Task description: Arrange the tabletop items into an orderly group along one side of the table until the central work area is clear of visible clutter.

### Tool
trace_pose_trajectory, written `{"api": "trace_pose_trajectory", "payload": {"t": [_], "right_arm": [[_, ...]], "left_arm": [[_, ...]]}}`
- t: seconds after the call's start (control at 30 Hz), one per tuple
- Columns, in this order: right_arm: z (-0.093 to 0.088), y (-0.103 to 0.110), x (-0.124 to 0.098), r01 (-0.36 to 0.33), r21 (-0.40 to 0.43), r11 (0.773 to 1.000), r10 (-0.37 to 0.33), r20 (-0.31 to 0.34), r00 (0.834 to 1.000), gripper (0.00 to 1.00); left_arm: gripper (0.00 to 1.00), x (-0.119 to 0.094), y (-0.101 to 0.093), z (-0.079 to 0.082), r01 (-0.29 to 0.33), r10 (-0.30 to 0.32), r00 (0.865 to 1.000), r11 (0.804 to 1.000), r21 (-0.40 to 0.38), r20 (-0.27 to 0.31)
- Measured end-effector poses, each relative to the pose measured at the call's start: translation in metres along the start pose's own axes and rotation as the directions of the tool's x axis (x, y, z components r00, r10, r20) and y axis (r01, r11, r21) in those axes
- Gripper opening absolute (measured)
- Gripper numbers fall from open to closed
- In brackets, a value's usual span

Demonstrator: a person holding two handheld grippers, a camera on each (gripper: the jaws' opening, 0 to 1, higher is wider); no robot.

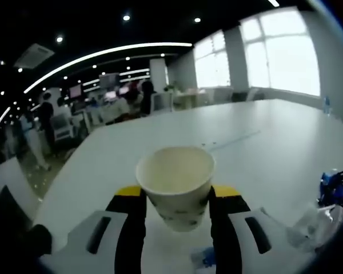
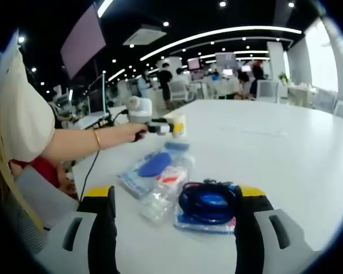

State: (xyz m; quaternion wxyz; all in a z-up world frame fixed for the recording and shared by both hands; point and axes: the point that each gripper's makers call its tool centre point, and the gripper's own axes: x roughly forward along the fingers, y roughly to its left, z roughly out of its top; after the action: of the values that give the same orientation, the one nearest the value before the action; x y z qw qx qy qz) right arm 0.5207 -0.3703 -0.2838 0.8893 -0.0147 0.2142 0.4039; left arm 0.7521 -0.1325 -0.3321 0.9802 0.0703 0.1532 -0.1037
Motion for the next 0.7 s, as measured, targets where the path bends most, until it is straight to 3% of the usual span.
{"api": "trace_pose_trajectory", "payload": {"t": [0.33,0.7], "right_arm": [[0.0,-0.001,-0.001,0.012,0.012,1.0,-0.012,0.005,1.0,0.85],[0.0,0.001,0.0,0.008,0.024,1.0,-0.008,0.009,1.0,0.85]], "left_arm": [[0.4,0.01,-0.004,-0.017,0.032,-0.03,0.999,0.999,0.028,-0.043],[0.45,0.012,0.001,-0.019,0.016,-0.015,0.999,1.0,0.011,-0.04]]}}
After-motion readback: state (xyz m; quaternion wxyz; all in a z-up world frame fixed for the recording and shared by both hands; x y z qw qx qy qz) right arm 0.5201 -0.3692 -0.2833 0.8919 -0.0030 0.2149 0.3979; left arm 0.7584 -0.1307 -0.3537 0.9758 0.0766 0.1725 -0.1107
